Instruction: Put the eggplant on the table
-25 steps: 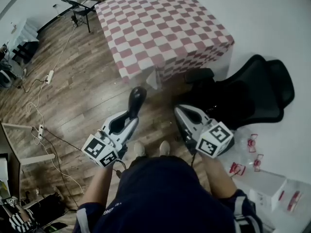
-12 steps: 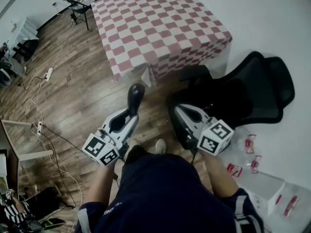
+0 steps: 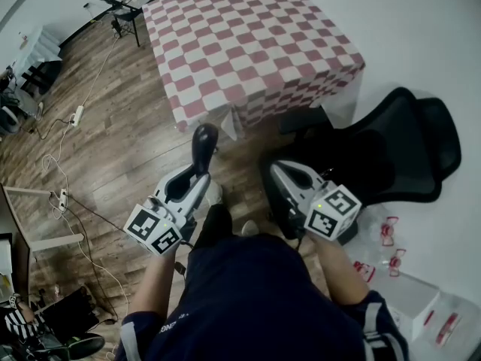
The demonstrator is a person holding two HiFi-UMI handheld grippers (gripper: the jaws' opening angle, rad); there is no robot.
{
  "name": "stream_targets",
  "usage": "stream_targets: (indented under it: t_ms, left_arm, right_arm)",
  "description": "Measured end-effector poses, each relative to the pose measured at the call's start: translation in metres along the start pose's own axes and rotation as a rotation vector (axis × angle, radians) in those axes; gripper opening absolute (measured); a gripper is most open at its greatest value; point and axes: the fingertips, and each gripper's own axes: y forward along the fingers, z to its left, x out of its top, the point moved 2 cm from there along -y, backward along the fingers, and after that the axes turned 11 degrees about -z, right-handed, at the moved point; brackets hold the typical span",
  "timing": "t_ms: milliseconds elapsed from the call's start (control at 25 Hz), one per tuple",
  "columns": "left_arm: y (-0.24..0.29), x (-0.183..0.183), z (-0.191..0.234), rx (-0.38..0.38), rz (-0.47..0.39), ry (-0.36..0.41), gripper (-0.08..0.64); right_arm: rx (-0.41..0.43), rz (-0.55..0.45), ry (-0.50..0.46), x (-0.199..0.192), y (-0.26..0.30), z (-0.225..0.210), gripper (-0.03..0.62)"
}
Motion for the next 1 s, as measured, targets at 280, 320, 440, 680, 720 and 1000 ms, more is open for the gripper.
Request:
stream_targets:
  t_ms: [280, 320, 440, 680, 720, 1000]
  left_arm:
    - [0.033, 0.007, 0.074, -0.012, 0.025, -0.033, 0.143]
    - [0.039, 0.008, 0.088, -0.015, 0.029, -0.039, 0.143]
    - [0.053, 0.009, 0.127, -0.028, 0.044, -0.047, 0.143]
    - [0.074, 0.019, 0.211, -0.049, 0.077, -0.064, 0.143]
    - [0.079, 0.023, 0.226, -0.053, 0.082, -0.065, 0.143]
    - [0.107, 0.032, 0.308, -0.097, 0.136, -0.046, 0.143]
  right_arm:
    - [-0.037, 0.039, 0.013, 0.000, 0.064, -0.028, 0.014]
    - [-0.045, 0.040, 0.016, 0.001, 0.078, -0.033, 0.014]
    - [-0.056, 0.042, 0.025, -0.001, 0.119, -0.042, 0.014]
    - [-0.033, 0.092, 0.024, -0.011, 0.217, -0.033, 0.014]
    - [-0.034, 0.097, 0.026, -0.010, 0.232, -0.033, 0.014]
    - [-0.106, 0.117, 0.048, -0.003, 0.301, -0.057, 0.014]
